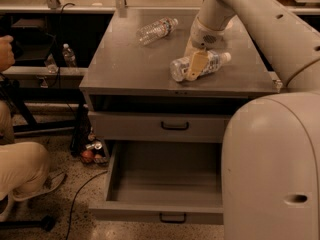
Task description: Place blue plastic bottle into middle drawer
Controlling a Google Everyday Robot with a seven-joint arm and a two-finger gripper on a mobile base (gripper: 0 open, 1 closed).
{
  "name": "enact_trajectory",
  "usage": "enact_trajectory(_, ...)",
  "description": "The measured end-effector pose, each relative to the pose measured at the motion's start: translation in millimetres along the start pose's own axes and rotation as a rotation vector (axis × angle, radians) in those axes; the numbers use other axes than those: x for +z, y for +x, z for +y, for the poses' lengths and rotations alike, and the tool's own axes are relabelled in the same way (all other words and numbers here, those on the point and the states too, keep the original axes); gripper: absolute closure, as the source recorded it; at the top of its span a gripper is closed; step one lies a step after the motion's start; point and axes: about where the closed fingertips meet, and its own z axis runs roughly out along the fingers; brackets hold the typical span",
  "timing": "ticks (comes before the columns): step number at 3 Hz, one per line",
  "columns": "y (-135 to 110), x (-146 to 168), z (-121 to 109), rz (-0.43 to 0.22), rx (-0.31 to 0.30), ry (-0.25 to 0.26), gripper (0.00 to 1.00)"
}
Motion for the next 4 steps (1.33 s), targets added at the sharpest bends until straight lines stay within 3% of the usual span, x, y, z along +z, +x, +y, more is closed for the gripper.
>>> enact_trajectory(2,3.7,-20.6,13.2,-0.04,-0.021,0.0,0.88)
enact_trajectory(3,3.4,-56.6,41.2,-0.066,-0.054,0.024,1.0)
enact_trajectory(4,-7.7,-95.5,127.3,-0.116,-0.056,-0.003,1.0)
